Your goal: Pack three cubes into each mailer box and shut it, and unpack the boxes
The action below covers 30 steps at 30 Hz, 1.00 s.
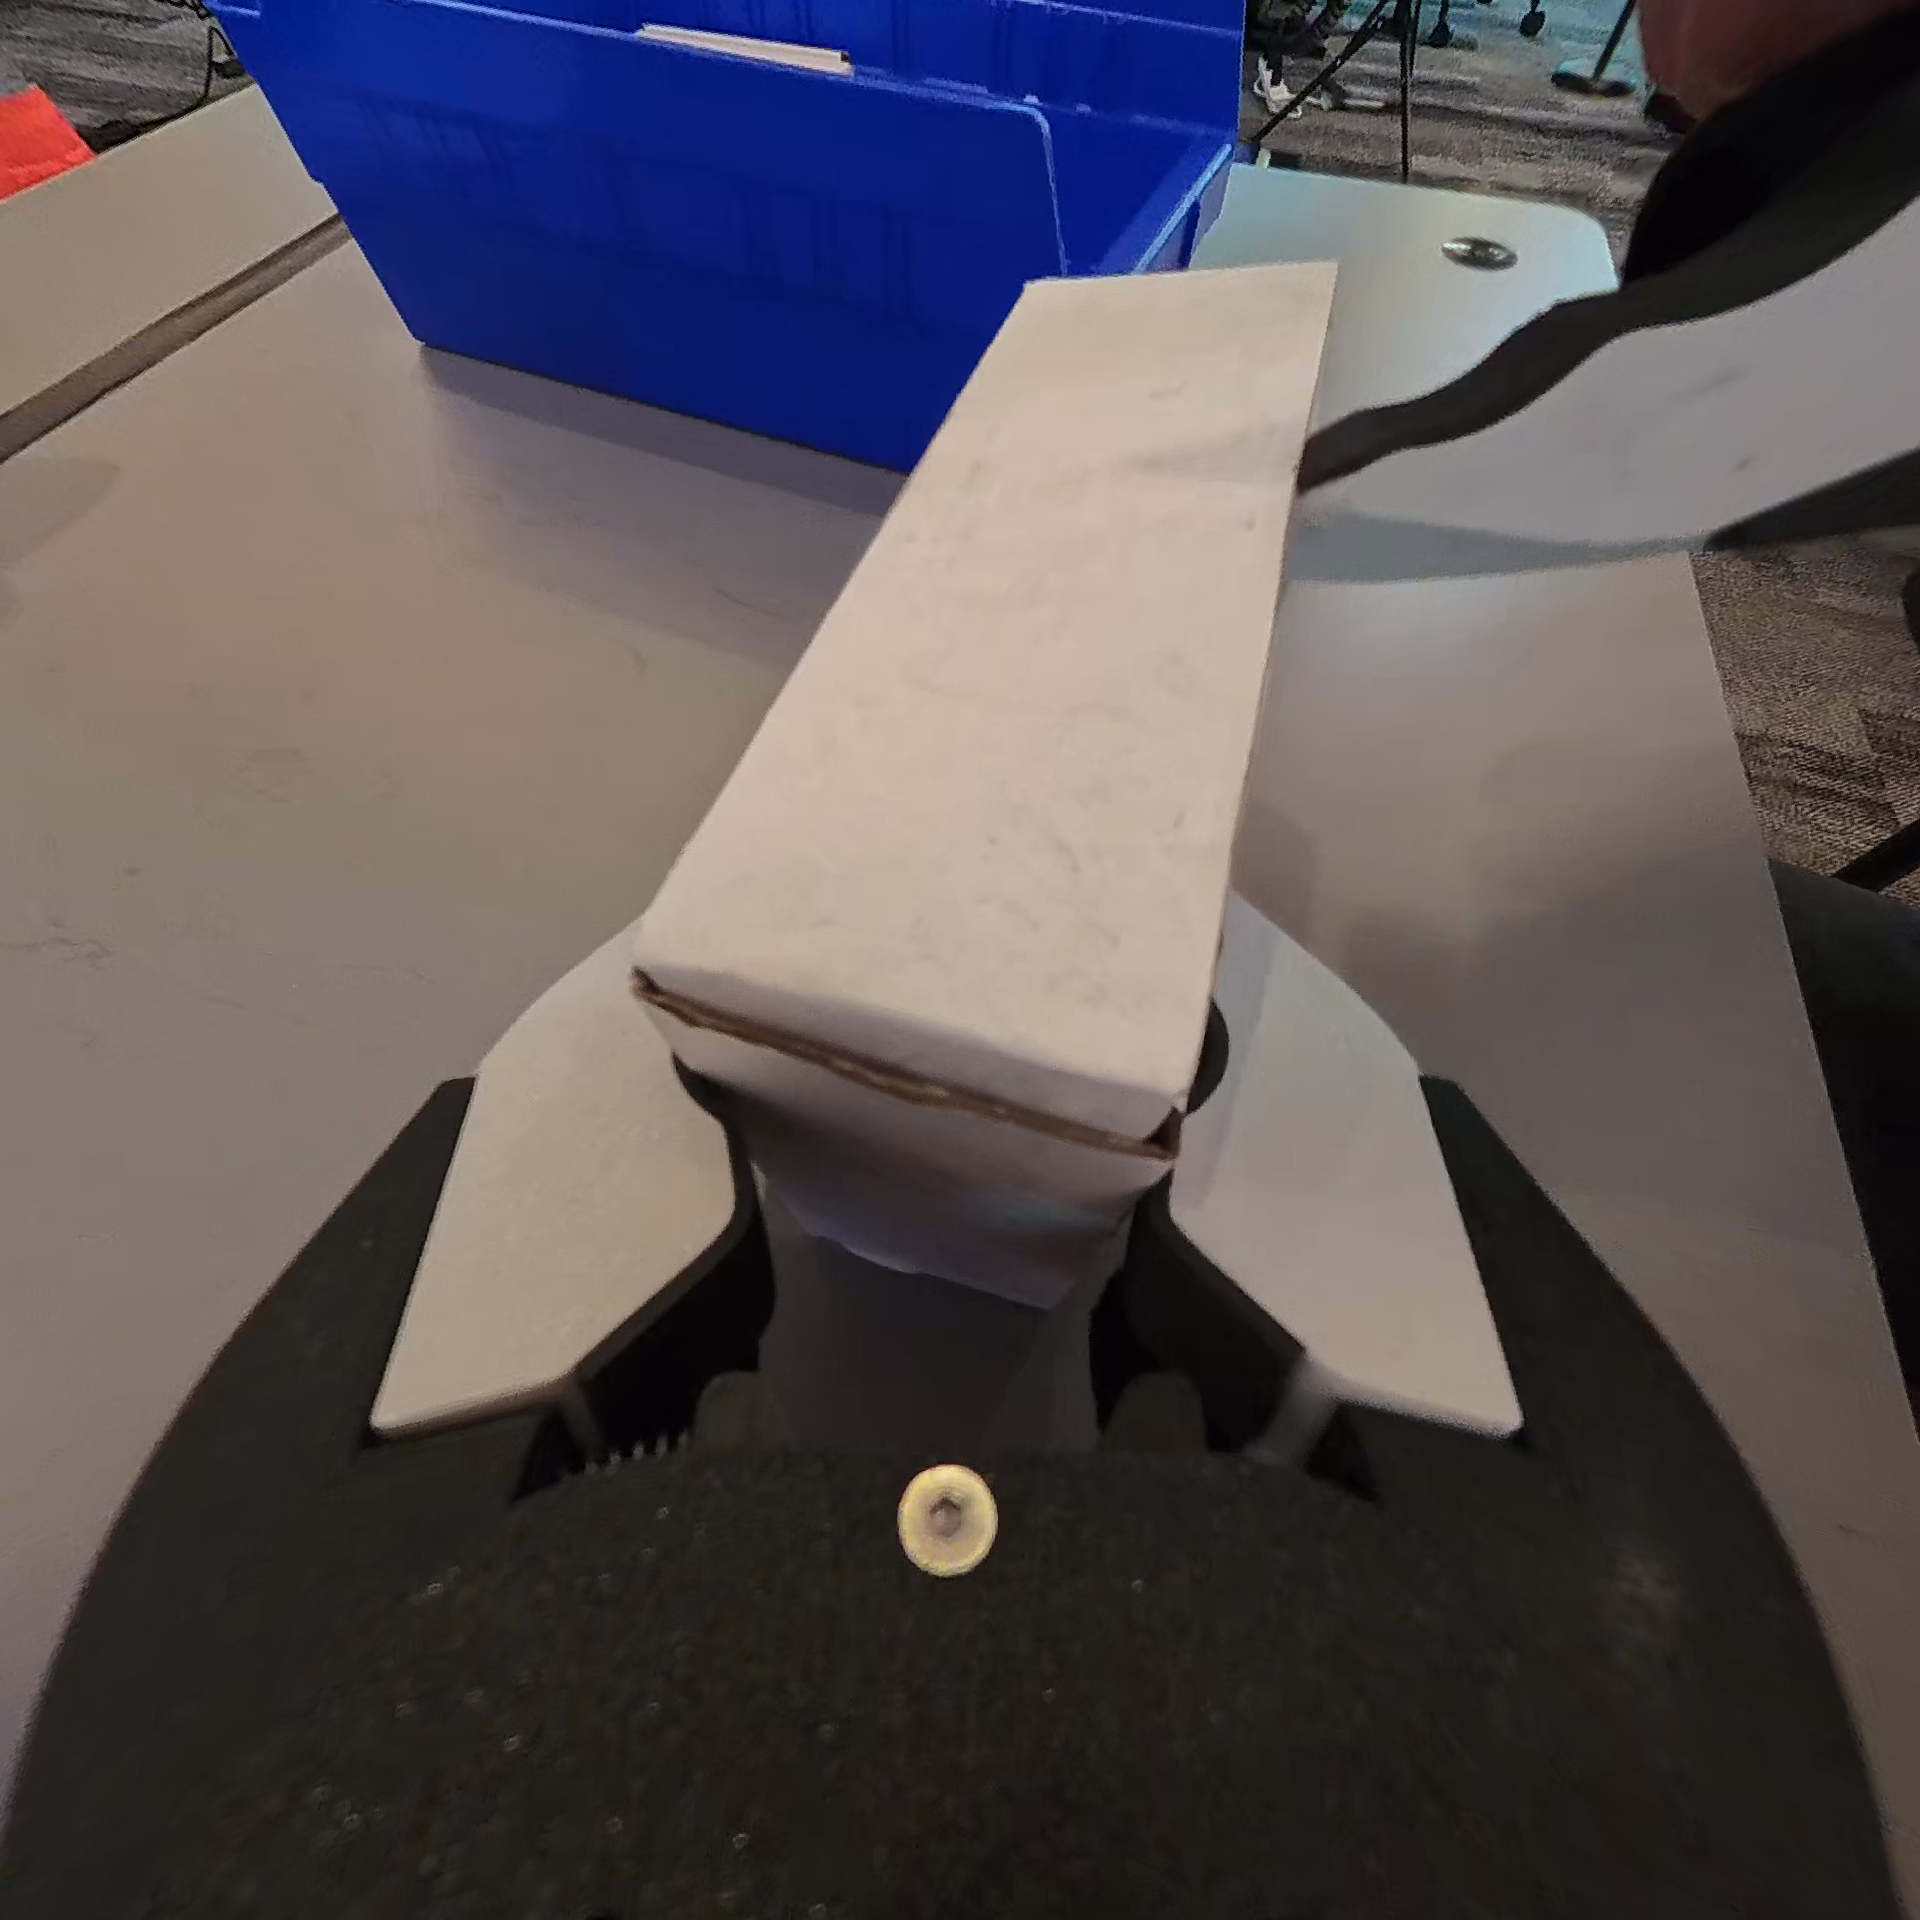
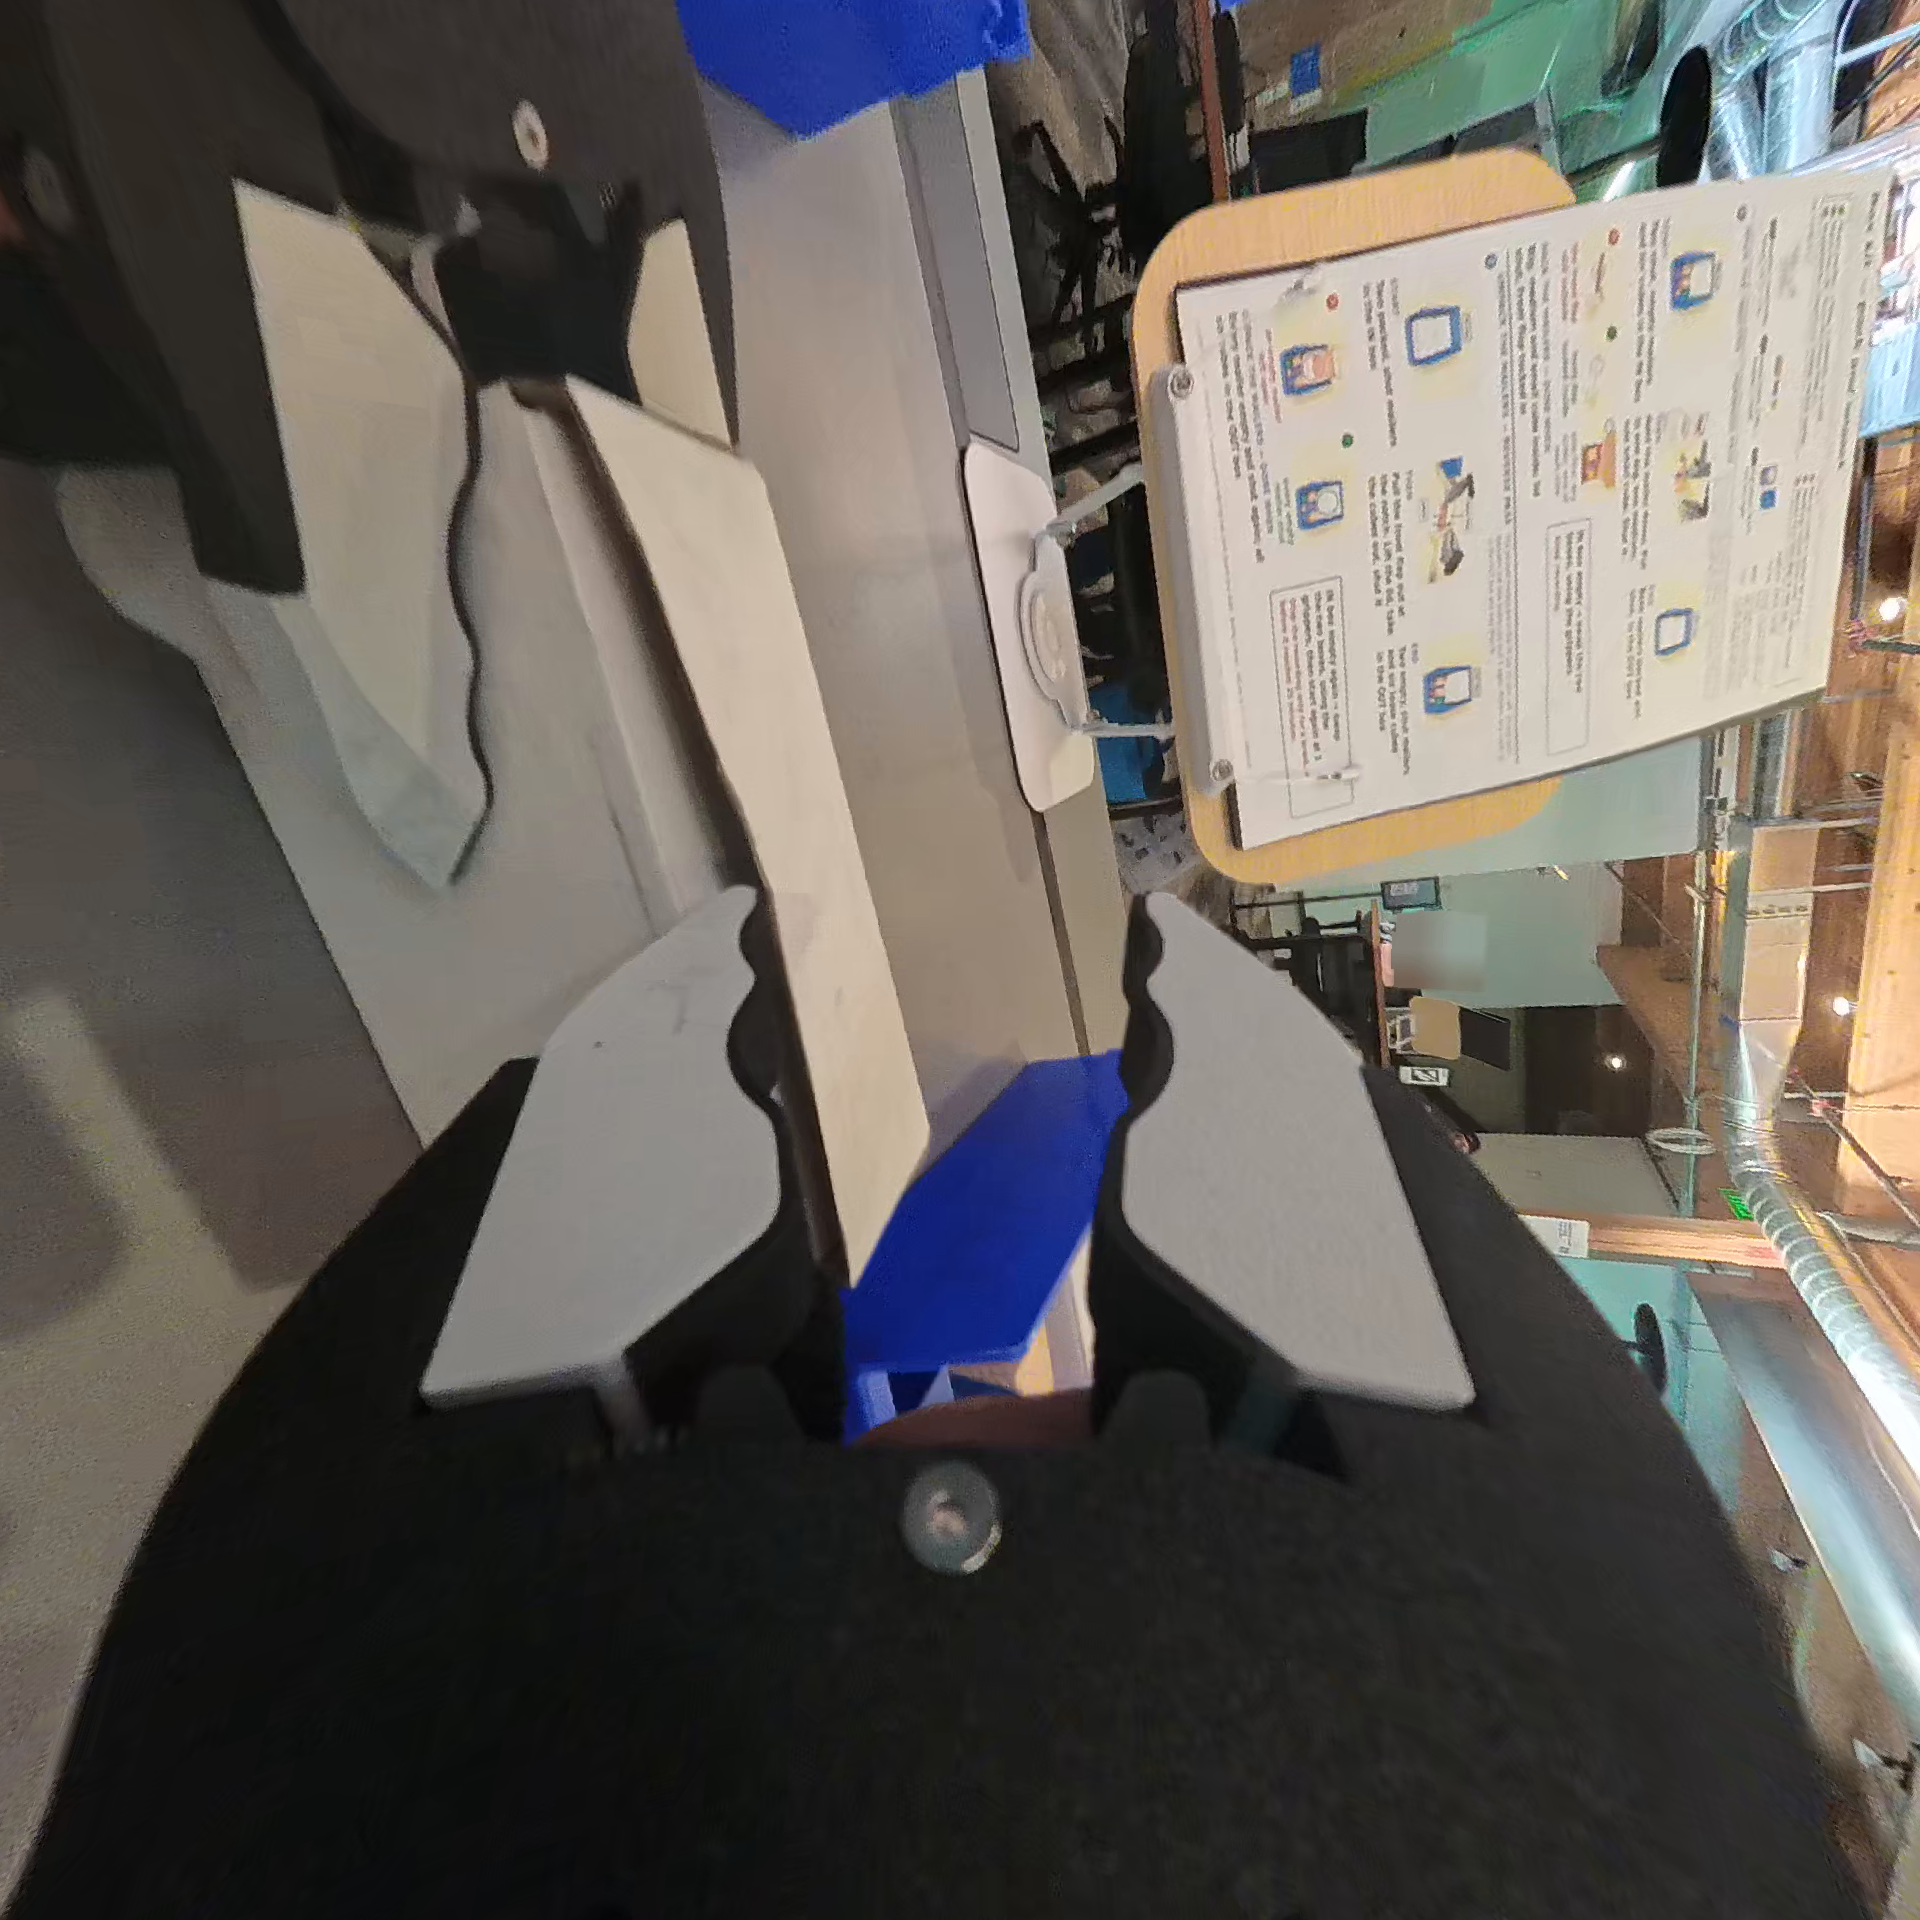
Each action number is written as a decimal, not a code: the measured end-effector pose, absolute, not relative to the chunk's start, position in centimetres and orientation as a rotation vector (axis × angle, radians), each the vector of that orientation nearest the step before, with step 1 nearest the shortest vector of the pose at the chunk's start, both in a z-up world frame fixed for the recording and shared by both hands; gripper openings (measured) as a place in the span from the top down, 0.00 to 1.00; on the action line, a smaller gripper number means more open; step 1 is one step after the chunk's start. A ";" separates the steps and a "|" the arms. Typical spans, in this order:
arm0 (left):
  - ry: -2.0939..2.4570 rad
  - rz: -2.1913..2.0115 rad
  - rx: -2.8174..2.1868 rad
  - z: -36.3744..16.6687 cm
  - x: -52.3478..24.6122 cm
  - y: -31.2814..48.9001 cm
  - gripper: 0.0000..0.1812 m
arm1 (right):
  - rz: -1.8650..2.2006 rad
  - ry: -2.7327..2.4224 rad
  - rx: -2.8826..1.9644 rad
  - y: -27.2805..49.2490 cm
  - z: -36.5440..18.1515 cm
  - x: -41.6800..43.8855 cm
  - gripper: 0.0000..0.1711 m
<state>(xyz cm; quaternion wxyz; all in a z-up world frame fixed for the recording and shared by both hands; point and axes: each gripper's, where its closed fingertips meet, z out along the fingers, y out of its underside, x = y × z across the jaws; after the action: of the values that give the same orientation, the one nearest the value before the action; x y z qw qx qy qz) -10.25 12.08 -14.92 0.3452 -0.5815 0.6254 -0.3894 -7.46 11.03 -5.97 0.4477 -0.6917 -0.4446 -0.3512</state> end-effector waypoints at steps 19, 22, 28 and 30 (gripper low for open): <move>1.616 -0.942 -1.488 -15.1 -10.4 12.7 0.54 | -1.045 -1.100 -1.738 9.5 -6.1 -2.1 0.74; 1.604 -0.929 -1.493 -15.1 -10.4 13.2 0.54 | -1.107 -1.132 -1.651 10.4 -5.5 -3.8 0.72; 1.626 -0.891 -1.434 -14.9 -10.1 12.6 0.54 | -0.993 -1.285 -1.550 12.4 -5.8 -11.0 0.67; 1.630 -0.864 -1.413 -14.8 -10.1 12.4 0.55 | -0.933 -1.298 -1.542 13.3 -5.7 -13.2 0.65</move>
<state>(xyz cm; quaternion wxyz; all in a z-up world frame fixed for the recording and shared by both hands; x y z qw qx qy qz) -10.11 12.45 -14.85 0.3975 -0.5580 0.6437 -0.3411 -13.24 13.25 -5.73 0.4443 -0.6220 -0.5235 -0.3763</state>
